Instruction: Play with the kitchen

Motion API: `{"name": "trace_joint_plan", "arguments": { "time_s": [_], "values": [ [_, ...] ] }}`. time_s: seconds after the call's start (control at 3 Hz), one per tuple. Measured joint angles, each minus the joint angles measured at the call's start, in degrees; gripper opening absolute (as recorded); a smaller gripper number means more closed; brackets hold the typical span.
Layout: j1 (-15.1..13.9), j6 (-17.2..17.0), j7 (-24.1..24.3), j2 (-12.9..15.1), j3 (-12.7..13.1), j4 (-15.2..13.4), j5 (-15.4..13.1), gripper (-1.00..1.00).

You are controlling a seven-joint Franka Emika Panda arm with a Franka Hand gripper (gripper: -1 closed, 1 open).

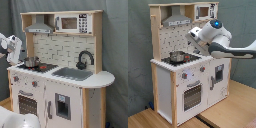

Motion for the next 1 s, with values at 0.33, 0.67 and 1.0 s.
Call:
{"name": "trace_joint_plan", "arguments": {
  "time_s": [0.33, 0.67, 1.0],
  "values": [
    [-2.8, -2.4, 0.4, 2.7, 2.9, 3.9, 1.2, 1.00],
    [-5.7, -5.1, 0.4, 5.1, 5.4, 7.9, 2.1, 1.00],
    [-8.4, -7.9, 0.3, 7.4, 7.6, 11.3, 2.6, 1.00]
  ]
}}
